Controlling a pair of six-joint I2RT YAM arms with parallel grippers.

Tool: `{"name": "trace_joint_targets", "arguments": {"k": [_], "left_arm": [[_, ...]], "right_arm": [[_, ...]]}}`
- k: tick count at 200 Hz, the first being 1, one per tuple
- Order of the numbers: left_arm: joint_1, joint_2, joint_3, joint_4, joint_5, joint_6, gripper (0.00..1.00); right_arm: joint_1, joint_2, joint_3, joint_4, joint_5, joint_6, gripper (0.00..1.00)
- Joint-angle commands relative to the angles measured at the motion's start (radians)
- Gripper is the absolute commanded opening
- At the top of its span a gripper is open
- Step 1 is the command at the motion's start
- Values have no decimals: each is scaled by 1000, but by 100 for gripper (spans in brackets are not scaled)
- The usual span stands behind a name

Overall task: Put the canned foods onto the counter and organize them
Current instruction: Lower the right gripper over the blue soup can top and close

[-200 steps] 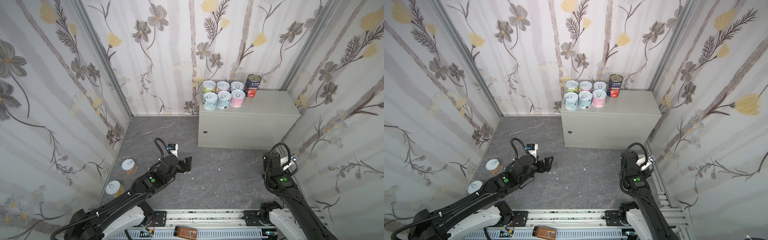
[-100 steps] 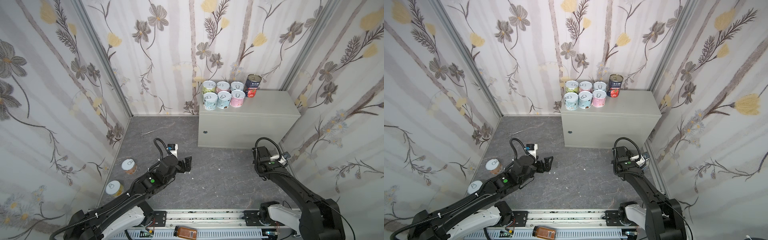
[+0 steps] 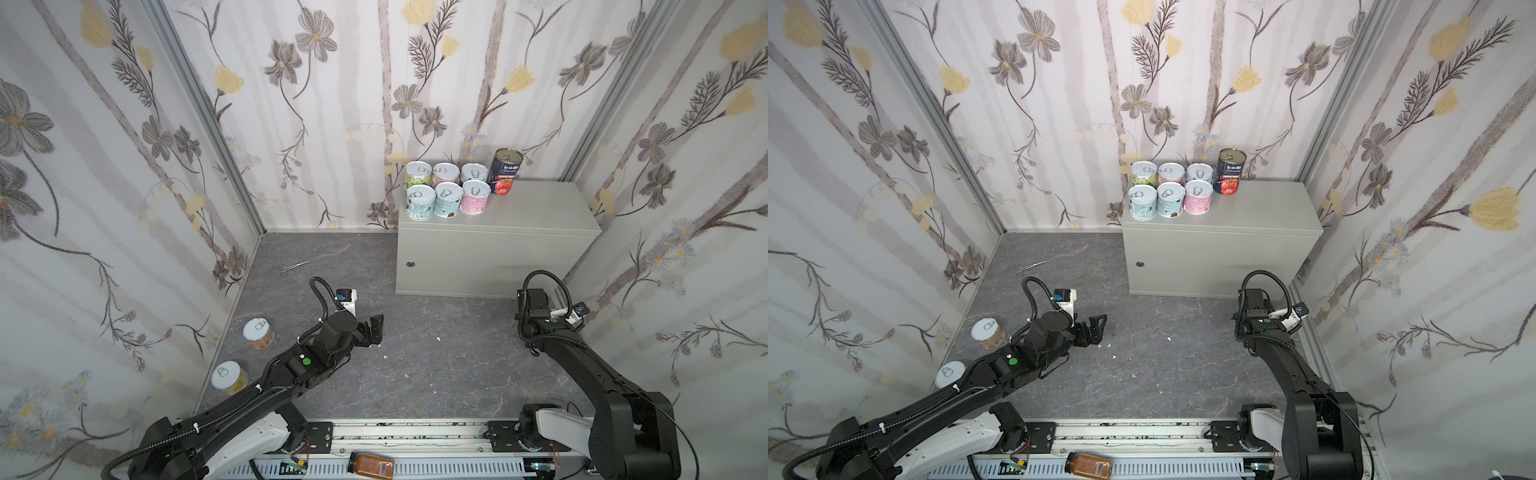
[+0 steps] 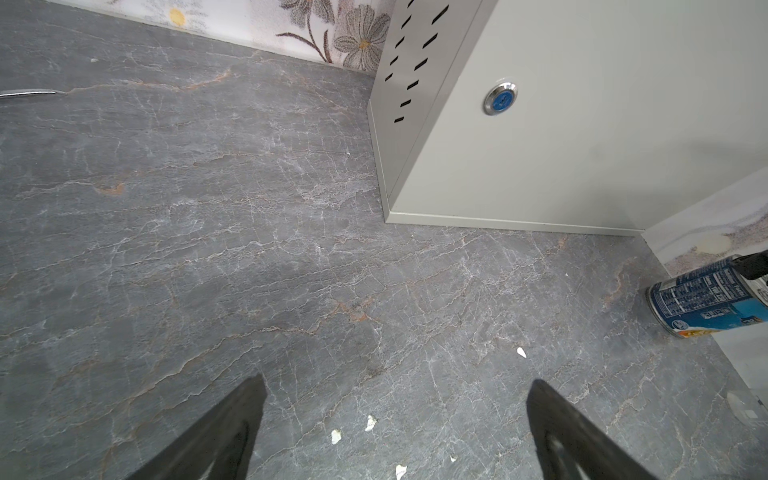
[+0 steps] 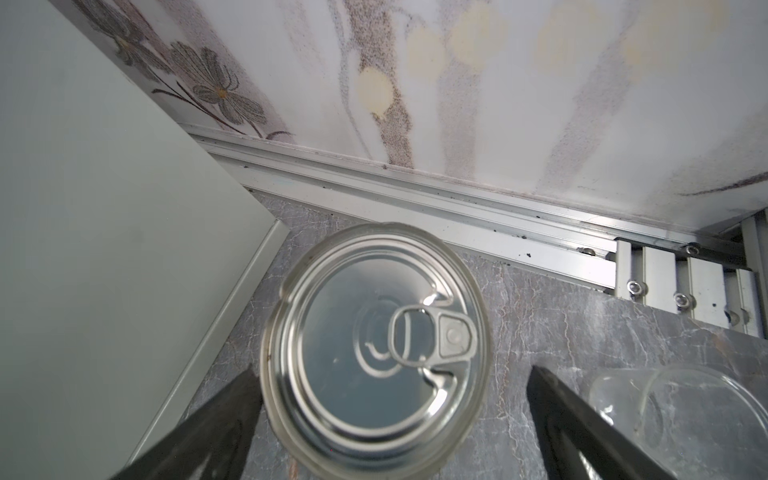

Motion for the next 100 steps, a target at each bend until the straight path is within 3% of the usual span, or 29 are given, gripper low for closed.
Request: {"name": "trace_joint_targets", "arguments": {"k": [1, 46, 100], "left_arm": [[0, -3, 1, 29, -13, 14, 100], [0, 6, -2, 32, -15, 21, 100], [0, 17, 2, 38, -17, 27, 100]], "right_arm": [[-33, 16, 10, 88, -44, -103, 100], [-109, 56, 23, 157, -128, -238, 100], [-141, 95, 44, 185, -180, -316, 100]]}}
